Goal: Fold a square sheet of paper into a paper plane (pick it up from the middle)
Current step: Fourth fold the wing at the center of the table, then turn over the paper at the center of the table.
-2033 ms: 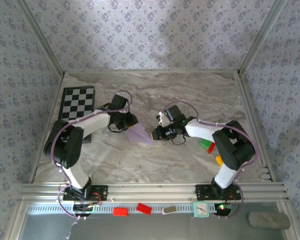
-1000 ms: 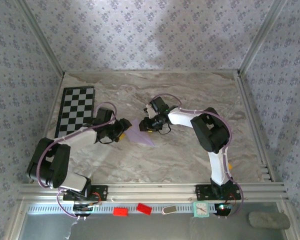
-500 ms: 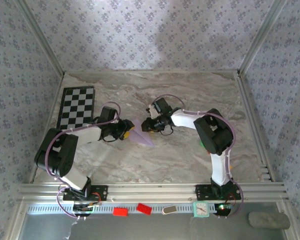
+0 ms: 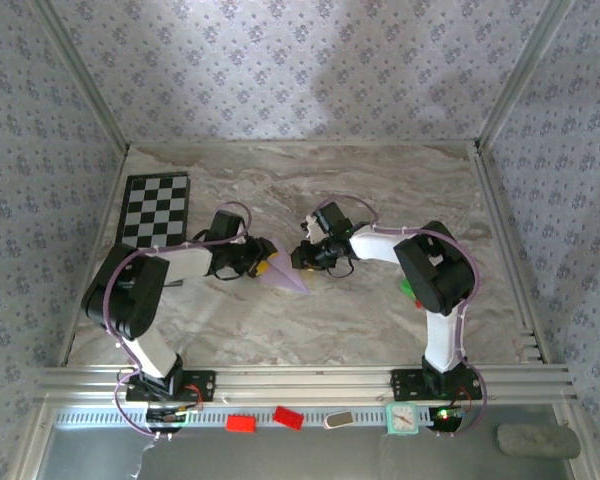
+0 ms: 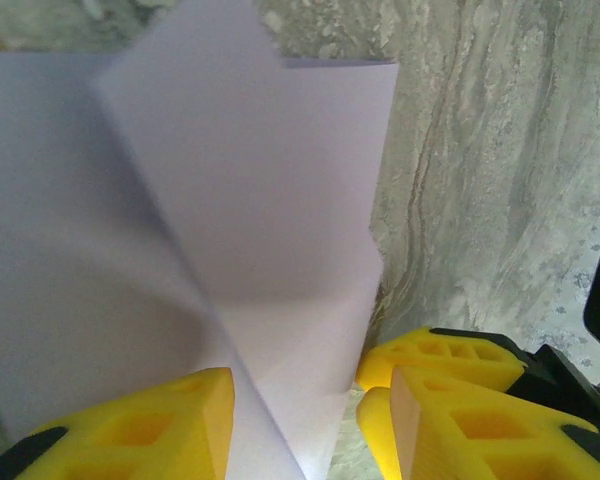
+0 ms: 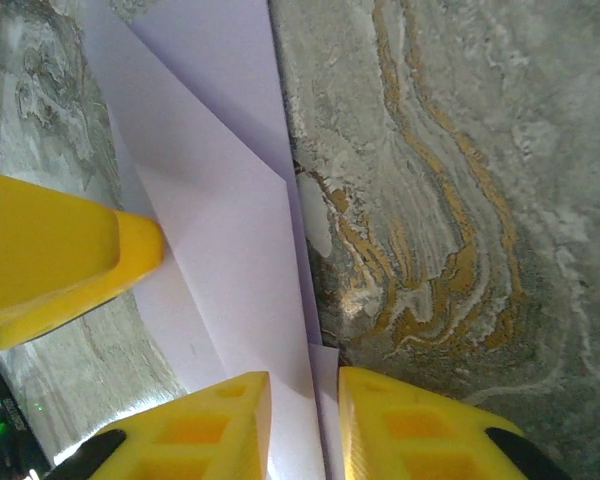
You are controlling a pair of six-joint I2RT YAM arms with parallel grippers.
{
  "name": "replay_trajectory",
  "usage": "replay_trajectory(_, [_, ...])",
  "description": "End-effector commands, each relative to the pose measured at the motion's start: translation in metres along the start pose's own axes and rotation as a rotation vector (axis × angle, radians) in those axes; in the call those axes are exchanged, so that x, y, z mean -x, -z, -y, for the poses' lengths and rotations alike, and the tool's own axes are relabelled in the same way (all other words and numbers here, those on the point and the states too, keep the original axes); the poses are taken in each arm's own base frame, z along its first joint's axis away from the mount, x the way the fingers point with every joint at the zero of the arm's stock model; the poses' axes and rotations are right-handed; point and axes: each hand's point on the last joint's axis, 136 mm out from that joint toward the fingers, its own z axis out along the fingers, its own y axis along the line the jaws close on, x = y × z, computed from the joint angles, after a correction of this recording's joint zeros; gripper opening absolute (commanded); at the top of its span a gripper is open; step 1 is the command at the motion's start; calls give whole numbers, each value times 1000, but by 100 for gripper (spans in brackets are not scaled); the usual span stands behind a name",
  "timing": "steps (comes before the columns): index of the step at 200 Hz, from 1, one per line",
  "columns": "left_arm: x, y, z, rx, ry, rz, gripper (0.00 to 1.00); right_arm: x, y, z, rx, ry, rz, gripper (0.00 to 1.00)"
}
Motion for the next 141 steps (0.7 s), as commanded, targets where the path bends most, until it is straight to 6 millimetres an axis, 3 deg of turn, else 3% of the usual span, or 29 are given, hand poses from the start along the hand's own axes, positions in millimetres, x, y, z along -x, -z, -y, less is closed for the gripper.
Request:
replay_trajectory(1, [-2,-6,17,-49,-28,-35,44,-4,-1,4,-8,-16,-9,24])
replay_trajectory(47, [-6,-10,25,-78,-72,-65,40,-6,-5,8,-13,-33,-23,19])
replay_trajectory(141, [-11,14,-3,17,-16,43,42,-6,-4,15,-32,-47,-23,17])
